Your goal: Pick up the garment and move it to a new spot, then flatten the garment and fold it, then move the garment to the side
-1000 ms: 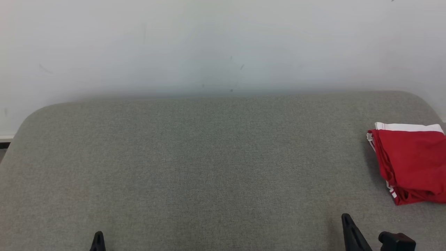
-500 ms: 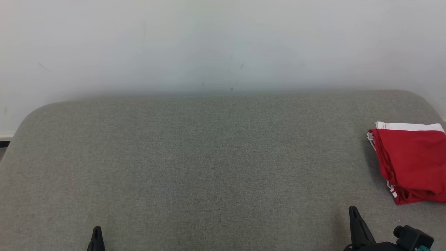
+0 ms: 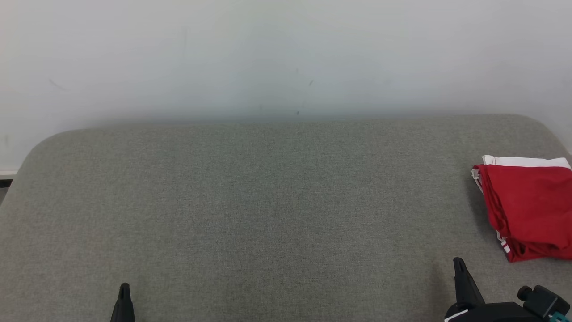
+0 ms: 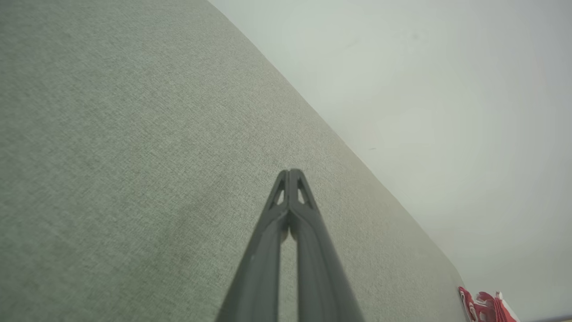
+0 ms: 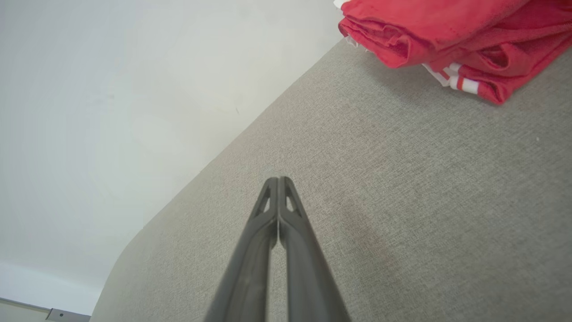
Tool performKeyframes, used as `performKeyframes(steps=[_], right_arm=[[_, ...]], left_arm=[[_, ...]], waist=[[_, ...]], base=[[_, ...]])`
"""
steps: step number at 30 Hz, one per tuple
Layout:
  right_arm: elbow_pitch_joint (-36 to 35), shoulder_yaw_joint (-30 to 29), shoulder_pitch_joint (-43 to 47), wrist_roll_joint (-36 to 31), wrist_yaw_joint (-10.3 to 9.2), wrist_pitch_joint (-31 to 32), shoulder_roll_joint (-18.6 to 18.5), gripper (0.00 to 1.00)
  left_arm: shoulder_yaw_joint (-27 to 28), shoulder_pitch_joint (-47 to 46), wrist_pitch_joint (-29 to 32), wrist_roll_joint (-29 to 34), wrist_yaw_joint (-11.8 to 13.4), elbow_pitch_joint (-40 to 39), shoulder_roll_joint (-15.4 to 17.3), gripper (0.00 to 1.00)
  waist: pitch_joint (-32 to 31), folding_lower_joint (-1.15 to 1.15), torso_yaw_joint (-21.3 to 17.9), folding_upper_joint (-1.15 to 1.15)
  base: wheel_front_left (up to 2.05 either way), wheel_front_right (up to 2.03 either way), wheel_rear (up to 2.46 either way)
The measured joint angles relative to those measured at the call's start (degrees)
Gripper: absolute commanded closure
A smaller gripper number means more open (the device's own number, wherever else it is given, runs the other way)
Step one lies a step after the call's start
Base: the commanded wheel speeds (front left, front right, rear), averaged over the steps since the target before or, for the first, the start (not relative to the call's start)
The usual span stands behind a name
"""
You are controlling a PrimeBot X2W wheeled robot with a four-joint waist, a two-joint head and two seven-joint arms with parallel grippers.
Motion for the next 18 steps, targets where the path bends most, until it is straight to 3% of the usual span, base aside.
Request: performKeyframes(steps=[18], right_arm=[[-1.68,-1.42,-1.2,13.68,-0.01,3.3,0.2,1.0]], left_arm=[[0.33,-1.88,3.5,-12.54,-0.37,-0.32,0.04,1.0]], waist=[[0.35,0.0,0.05,0.0]], base=[[0.0,0.0,0.0]])
